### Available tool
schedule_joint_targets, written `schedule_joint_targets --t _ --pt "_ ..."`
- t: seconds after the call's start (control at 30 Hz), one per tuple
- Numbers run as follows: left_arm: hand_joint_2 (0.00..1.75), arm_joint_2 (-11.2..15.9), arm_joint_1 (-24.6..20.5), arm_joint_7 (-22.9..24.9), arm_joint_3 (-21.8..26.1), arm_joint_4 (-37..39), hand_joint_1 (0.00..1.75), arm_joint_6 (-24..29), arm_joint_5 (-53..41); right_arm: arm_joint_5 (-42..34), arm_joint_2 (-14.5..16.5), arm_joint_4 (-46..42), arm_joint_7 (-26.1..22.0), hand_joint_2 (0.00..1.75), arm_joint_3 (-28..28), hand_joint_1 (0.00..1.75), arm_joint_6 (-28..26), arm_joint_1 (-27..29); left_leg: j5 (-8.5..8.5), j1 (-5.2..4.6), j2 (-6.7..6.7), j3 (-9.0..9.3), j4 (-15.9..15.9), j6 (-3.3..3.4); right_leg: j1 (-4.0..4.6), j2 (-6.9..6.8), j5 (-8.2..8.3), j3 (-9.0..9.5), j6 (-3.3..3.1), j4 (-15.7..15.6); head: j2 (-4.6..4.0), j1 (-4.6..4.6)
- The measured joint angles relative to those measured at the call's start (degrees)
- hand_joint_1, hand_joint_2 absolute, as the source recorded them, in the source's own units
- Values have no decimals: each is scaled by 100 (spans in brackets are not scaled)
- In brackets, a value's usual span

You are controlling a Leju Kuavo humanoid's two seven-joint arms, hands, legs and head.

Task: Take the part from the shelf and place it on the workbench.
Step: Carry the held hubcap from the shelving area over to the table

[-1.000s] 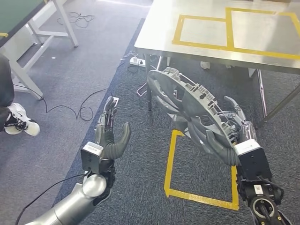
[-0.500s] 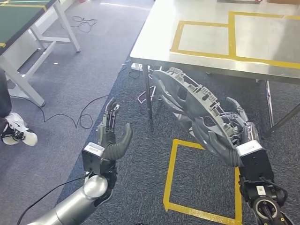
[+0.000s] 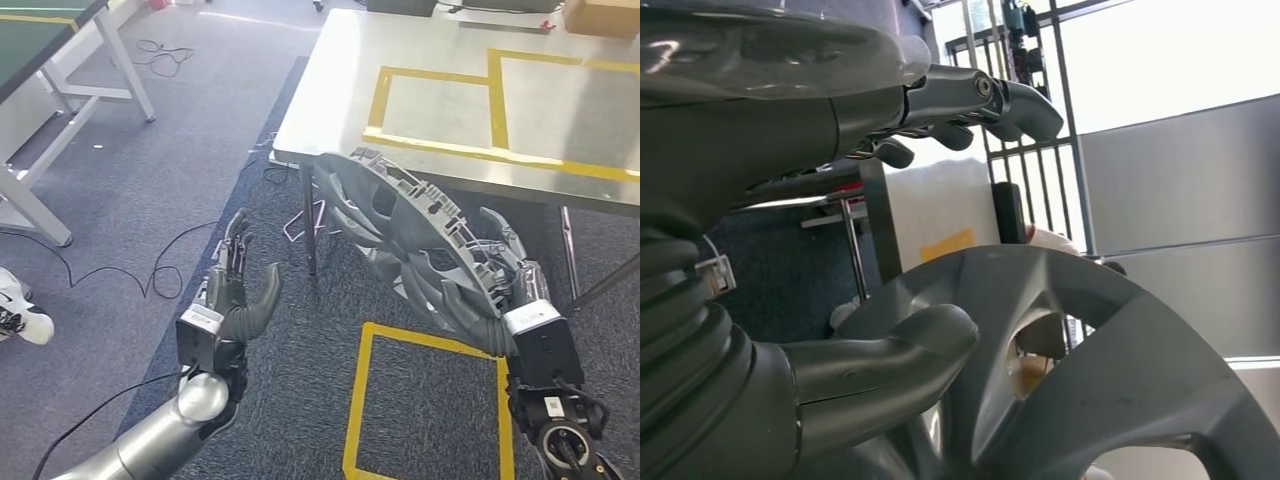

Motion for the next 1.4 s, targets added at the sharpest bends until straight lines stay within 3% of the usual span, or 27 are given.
schedule_joint_targets --t 0.07,0.1,0.17,0.27,0.3,0.33,0.4,0.43,0.47,0.53,0.6,0.63,0.67,0.7,0.77,0.83,0.9,0.97,1.03,1.1,1.13,1.17,1.2,1.27,1.3,1.33,1.4 --pt "175 0 2 0 0 1 0 0 1 -5 0 1 -2 175 0 175 0 7 -131 -13 0 156 0 14 2 -2 -328 -297 -3 193 0 9" --pt "175 0 2 1 0 1 0 0 2 -7 0 2 -2 175 0 175 0 9 -200 -20 -1 248 0 17 4 -6 -318 -328 -17 36 0 14" --pt "175 0 2 1 0 1 0 0 2 -10 0 2 -2 175 0 175 0 10 -292 -30 -2 376 0 16 9 -13 -145 -293 -44 -327 0 23" --pt "175 0 2 0 0 1 0 0 2 -11 0 2 -2 175 0 175 0 10 -314 -33 -2 408 0 15 12 -16 -54 -267 -54 -452 0 28" --pt "175 -1 2 0 0 1 0 0 2 -11 0 2 -2 175 0 175 0 10 -328 -35 -1 427 0 13 18 -22 26 -249 -64 -538 0 31" --pt "175 -1 1 0 0 2 0 0 2 -11 -2 3 -2 175 1 175 0 10 -365 -41 3 467 0 5 39 -65 302 -220 -97 -771 0 43" --pt "175 0 -11 3 -3 3 0 0 7 -19 -5 4 -4 175 1 175 2 0 -508 -84 24 592 68 -71 68 -108 888 -87 -202 -1343 -2 170" --pt "175 3 -21 4 -5 4 0 0 8 -23 -7 4 -5 175 2 175 4 -6 -565 -101 32 599 190 -123 71 -111 1099 -12 -257 -1558 -3 241" --pt "175 5 -35 3 -7 4 0 0 11 -27 -7 3 -8 175 2 175 7 -14 -615 -110 36 522 409 -181 58 -71 1106 57 -294 -1625 -4 296" --pt "175 9 -47 0 -8 3 0 0 14 -31 -7 3 -12 175 2 175 9 -21 -776 -71 30 100 1080 -262 46 -8 1043 142 -331 -1637 -4 309" --pt "175 11 -42 0 -9 3 0 0 18 -40 -7 5 -14 175 3 175 12 -21 -1085 -20 30 -384 1654 -317 44 71 955 223 -336 -1637 -4 307" --pt "175 13 -38 1 -9 3 0 0 19 -48 -7 7 -15 175 4 175 14 -20 -1172 1 30 -530 1726 -330 43 118 904 280 -331 -1636 -4 306" --pt "175 15 -37 3 -9 3 0 0 20 -57 -7 8 -15 175 5 175 16 -19 -1144 14 28 -585 1616 -331 42 168 851 345 -323 -1636 -4 306" --pt "175 18 -38 6 -9 3 0 0 19 -67 -7 8 -16 175 6 175 18 -19 -975 22 16 -551 1336 -323 41 221 797 419 -312 -1637 -4 307" --pt "175 28 -37 16 -9 3 0 0 17 -81 -7 9 -19 175 8 175 18 -23 -349 20 -119 -359 544 -277 39 320 686 548 -277 -1639 -5 343" --pt "175 38 -34 31 -12 2 0 0 16 -85 -7 11 -21 175 9 175 18 -40 22 -10 -252 -213 72 -199 32 433 594 631 -212 -1646 -7 461" --pt "175 39 -47 40 -16 0 0 0 14 -87 -8 13 -22 175 8 175 17 -51 -4 -33 -212 -116 -7 -95 32 502 568 686 -137 -1631 -6 565" --pt "175 36 -66 39 -17 -1 0 0 10 -88 -9 13 -21 175 5 175 17 -57 -44 -27 -112 31 -51 -6 42 345 500 640 -77 -1445 -4 599" --pt "175 33 -66 39 -17 -1 0 0 8 -96 -9 13 -26 175 5 175 16 -71 -119 -31 -21 168 -61 42 46 111 290 317 -35 -834 -4 635" --pt "175 30 -58 39 -17 -1 0 0 7 -104 -9 14 -30 175 8 175 15 -73 -227 -43 65 281 -59 60 43 26 36 -164 -11 -100 -4 656" --pt "175 29 -53 39 -17 -1 0 0 5 -109 -9 16 -31 175 9 175 15 -69 -288 -45 106 350 -59 59 41 11 -27 -332 -3 65 -4 657" --pt "175 27 -47 39 -17 -1 0 0 2 -115 -9 17 -33 175 9 175 14 -67 -357 -46 147 434 -58 55 40 -5 6 -408 0 27 -4 658" --pt "175 24 -42 39 -17 -1 0 0 -1 -121 -10 19 -37 175 9 175 13 -67 -432 -46 189 535 -58 47 42 -35 166 -391 -10 -212 -4 660" --pt "175 16 -34 39 -17 0 0 0 -13 -134 -20 22 -49 175 9 175 10 -67 -594 -59 272 733 -52 14 75 -215 763 -235 -73 -993 -5 695" --pt "175 14 -28 40 -17 0 0 0 -22 -141 -25 28 -56 175 11 175 12 -70 -666 -76 311 800 -51 -13 99 -308 981 -159 -122 -1307 -5 726" --pt "175 11 -21 42 -18 0 0 0 -33 -147 -30 30 -67 175 13 175 11 -72 -724 -93 353 837 -58 -46 123 -362 1123 -113 -171 -1497 -5 739" --pt "175 9 -14 45 -20 -3 0 0 -59 -156 -31 32 -82 175 13 175 13 -80 -765 -119 418 875 -29 -114 132 -293 1109 -50 -260 -1595 -4 728"
